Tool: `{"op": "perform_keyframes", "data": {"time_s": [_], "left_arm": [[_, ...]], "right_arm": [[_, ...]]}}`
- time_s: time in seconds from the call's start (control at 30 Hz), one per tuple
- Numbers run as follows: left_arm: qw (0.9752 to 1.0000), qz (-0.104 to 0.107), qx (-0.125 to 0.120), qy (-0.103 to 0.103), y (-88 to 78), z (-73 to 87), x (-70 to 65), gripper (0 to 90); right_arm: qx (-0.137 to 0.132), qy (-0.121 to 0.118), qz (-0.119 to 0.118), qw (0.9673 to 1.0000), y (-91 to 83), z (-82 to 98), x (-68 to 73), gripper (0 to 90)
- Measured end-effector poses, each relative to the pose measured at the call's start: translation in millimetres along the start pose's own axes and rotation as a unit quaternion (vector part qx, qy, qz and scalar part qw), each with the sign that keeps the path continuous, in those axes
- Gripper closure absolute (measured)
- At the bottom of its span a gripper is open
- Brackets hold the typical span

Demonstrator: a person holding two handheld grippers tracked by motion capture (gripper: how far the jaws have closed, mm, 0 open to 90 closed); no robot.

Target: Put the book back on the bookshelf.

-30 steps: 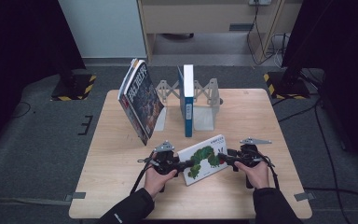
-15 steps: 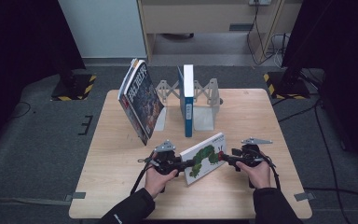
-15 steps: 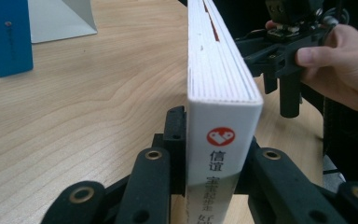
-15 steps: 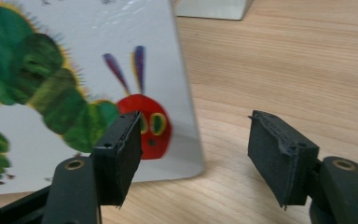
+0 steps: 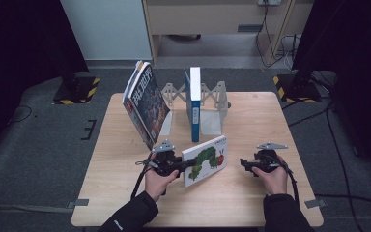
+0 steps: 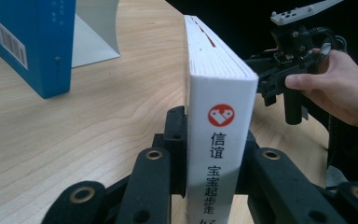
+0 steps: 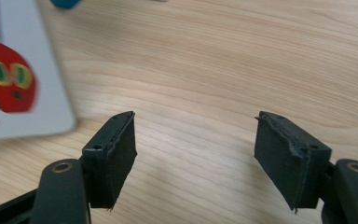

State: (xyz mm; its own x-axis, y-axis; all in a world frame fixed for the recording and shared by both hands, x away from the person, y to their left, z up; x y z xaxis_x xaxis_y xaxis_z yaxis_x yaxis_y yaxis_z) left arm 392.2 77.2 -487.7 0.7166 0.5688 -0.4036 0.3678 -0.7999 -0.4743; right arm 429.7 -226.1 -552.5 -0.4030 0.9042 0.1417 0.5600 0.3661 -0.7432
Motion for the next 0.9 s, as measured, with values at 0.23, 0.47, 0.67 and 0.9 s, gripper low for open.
{"op": "perform_keyframes", "data": {"time_s": [0.23, 0.47, 0.67, 0.9], "left_arm": [[0.9997, -0.018, -0.001, 0.015, -5.0, -5.6, -3.1, 74.3], [0.9993, -0.028, -0.004, 0.022, -10.2, -12.6, -7.0, 74.4], [0.9986, -0.041, -0.023, 0.022, -18.7, -23.0, -6.4, 74.4], [0.9972, -0.060, -0.035, 0.026, -18.7, -32.1, -5.5, 74.3]], "right_arm": [[0.012, -0.003, 0.036, 0.9993, -1.7, 5.9, -16.2, 26.2], [0.034, -0.013, 0.057, 0.9977, 2.6, 10.7, -19.5, 20.9], [0.034, -0.026, 0.065, 0.9970, 4.7, 12.0, -19.1, 18.3], [0.022, -0.032, 0.065, 0.9971, 6.9, 13.9, -18.3, 13.9]]}}
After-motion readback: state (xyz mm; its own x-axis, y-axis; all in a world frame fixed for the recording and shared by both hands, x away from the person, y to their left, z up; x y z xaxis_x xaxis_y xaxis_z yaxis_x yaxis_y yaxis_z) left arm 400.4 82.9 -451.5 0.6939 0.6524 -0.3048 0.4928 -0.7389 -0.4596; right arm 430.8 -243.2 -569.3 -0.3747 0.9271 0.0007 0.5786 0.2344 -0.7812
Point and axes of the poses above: each handheld gripper's, and its own axes: y roughly forward along the jaws, z roughly out of its underside, x roughly to its left, the point moved 5 cm from there along y, roughly forward along the jaws, and after that the axes turned 4 degrees about x, right-handed, at the moved point
